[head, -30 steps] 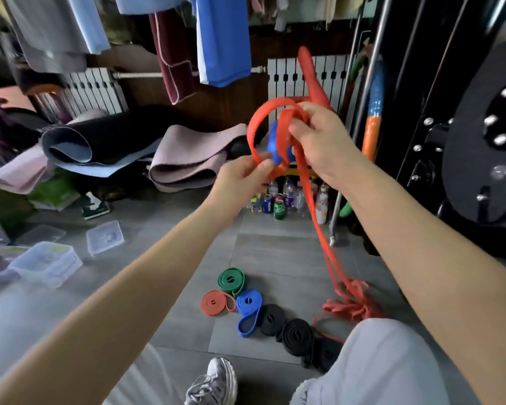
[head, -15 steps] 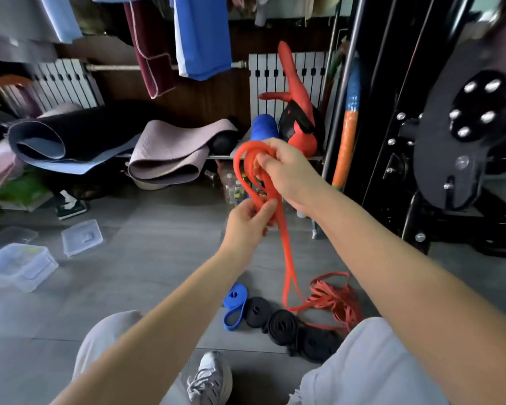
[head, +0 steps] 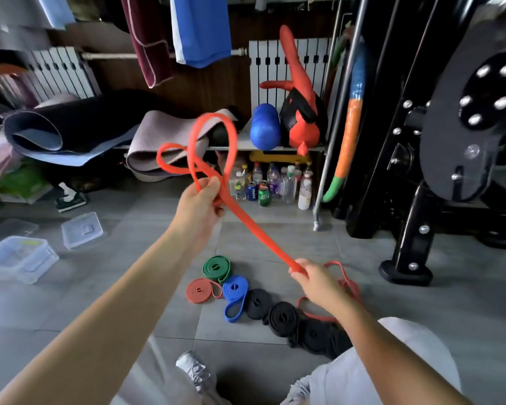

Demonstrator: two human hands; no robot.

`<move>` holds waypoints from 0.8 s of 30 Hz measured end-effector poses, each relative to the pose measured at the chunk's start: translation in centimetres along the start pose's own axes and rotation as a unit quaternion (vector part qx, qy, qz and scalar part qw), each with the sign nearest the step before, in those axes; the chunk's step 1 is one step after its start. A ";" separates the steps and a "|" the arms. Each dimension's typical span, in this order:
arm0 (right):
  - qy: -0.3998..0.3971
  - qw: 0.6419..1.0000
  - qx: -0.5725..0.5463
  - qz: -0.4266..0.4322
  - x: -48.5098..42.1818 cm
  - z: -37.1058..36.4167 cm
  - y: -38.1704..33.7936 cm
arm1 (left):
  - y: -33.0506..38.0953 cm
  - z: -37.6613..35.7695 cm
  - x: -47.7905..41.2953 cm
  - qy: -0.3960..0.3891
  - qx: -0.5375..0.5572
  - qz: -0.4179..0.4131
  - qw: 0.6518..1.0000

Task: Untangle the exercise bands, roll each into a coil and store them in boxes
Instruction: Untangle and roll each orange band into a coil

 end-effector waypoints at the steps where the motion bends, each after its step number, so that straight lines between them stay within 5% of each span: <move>1: 0.011 1.000 0.015 -0.006 -0.4 0.8 0.3 | 0.0 0.4 -0.1 -0.001 -0.019 0.005 1.000; 9: 0.156 0.976 -0.103 0.114 -3.1 13.5 -7.0 | -0.8 0.2 -2.2 0.008 -0.233 0.019 0.972; 15: 0.234 0.924 -0.212 0.218 -1.5 18.9 -13.9 | -1.7 -2.1 -2.5 -0.038 -0.268 0.026 0.962; 20: 0.243 0.891 -0.262 0.281 -0.1 18.8 -17.8 | -1.7 -1.4 -2.4 -0.004 -0.210 0.037 0.977; 24: 0.165 0.924 -0.214 0.270 0.1 15.4 -18.5 | -1.6 0.0 -2.0 0.013 -0.184 0.041 0.982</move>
Point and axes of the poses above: each hand's wrist, its own x-axis away from the middle knuckle, its own z-axis out of the back of the hand, y = z × x, the point moved 5 cm from there along -x, towards the middle knuckle, and after that the axes turned 3 degrees about -y, right-handed, at the moved point
